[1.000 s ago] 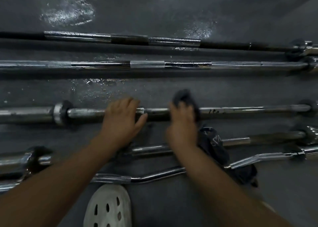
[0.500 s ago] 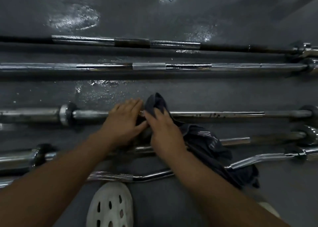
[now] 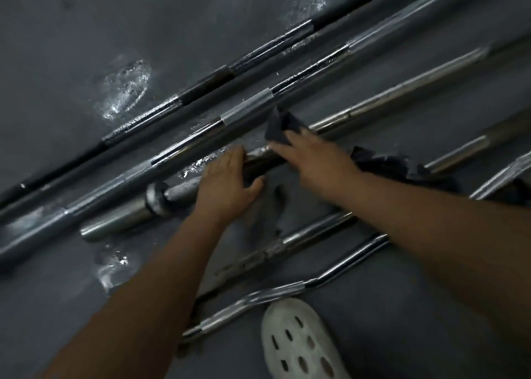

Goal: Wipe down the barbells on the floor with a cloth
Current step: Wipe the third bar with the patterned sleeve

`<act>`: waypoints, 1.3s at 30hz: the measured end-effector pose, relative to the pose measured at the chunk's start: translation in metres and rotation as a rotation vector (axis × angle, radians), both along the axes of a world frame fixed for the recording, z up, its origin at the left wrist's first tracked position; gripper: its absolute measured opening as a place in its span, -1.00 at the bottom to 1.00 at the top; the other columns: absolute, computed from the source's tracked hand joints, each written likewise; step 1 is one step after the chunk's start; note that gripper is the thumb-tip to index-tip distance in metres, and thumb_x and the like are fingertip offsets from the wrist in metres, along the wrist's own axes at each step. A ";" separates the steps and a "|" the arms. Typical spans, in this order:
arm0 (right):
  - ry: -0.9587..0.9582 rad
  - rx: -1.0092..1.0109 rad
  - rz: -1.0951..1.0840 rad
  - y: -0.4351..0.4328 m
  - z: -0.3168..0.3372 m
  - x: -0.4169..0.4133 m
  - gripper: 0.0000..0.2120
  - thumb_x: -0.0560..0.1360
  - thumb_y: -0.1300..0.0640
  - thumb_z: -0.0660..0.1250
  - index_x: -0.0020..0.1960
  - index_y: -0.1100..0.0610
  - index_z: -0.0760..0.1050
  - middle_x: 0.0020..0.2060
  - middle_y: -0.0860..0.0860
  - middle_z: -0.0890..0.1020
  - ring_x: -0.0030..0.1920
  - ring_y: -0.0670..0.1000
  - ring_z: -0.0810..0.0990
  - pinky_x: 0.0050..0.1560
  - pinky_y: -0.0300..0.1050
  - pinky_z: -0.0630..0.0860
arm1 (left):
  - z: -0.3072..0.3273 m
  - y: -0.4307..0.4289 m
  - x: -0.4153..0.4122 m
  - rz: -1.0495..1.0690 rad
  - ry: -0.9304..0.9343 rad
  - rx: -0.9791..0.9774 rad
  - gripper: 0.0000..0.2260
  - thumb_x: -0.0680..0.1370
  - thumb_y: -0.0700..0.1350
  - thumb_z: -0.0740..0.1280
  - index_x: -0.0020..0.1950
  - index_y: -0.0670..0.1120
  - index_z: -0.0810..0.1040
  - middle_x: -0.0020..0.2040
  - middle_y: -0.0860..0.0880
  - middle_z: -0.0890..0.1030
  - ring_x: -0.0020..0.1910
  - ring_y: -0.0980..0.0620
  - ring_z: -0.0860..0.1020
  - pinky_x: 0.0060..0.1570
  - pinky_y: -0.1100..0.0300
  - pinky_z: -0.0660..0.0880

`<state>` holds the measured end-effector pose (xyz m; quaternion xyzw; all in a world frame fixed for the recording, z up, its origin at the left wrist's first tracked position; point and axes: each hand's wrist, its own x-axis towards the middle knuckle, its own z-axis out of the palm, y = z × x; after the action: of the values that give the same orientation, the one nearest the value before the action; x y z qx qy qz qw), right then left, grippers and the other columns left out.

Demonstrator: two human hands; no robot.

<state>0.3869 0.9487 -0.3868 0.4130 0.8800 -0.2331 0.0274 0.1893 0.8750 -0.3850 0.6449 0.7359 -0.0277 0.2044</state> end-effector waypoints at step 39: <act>-0.065 0.041 -0.245 -0.058 0.007 0.043 -0.37 0.36 0.24 0.19 0.43 0.02 0.39 0.25 0.11 0.47 0.32 0.27 0.43 -0.04 0.12 0.58 | -0.016 -0.097 0.066 -0.052 -0.016 0.028 -0.24 0.58 0.40 -0.08 0.62 -0.08 0.09 0.62 -0.04 0.04 0.60 -0.03 -0.01 0.53 0.00 -0.06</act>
<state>0.4300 0.8904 -0.3796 0.5254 0.8260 -0.2033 0.0190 0.2551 0.7778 -0.4014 0.6667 0.7177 -0.0176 0.2003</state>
